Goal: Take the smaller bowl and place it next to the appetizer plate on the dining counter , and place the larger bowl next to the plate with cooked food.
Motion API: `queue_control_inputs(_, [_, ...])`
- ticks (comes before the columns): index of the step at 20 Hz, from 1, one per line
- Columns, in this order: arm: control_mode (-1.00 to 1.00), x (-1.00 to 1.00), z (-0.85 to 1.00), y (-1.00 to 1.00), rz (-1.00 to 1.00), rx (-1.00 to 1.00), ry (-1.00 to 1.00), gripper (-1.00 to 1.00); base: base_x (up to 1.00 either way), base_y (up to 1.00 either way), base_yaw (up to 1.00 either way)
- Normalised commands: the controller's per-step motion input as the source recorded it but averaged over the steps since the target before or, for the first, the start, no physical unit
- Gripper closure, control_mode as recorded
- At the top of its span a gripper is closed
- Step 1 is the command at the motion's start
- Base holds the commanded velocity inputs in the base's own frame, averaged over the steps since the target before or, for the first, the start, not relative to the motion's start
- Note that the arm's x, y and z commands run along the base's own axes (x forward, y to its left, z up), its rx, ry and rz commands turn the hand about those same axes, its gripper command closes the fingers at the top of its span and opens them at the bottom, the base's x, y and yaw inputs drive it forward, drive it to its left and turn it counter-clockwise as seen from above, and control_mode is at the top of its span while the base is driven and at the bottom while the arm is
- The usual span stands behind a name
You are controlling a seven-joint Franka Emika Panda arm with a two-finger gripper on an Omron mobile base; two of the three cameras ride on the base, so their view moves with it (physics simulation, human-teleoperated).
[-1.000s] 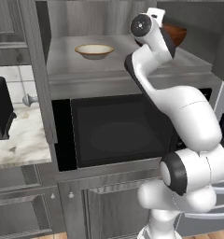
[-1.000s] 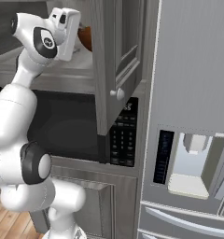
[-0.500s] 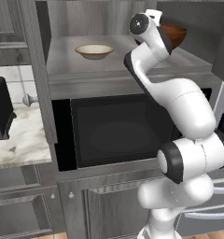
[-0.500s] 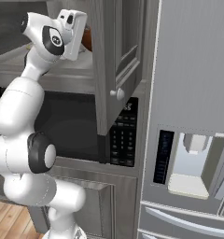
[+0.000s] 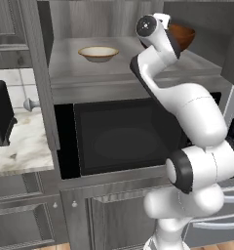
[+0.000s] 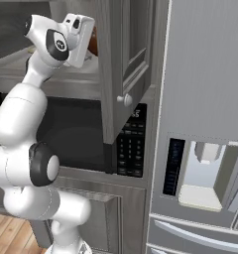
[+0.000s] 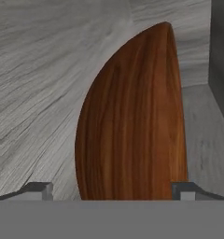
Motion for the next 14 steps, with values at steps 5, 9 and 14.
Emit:
queue_control_inputs(5, [-1.00, -0.14, -0.42, 0.00, 0.00, 0.00, 0.08, -1.00, 0.00, 0.00, 0.00])
queue_control_inputs(9, [-1.00, 0.00, -0.25, 0.01, 0.02, 0.00, 0.04, 1.00, 0.00, 0.00, 0.00])
queue_control_inputs(14, [-1.00, -0.27, -0.35, 0.00, 0.02, 0.00, 0.02, 1.00, 0.00, 0.00, 0.00])
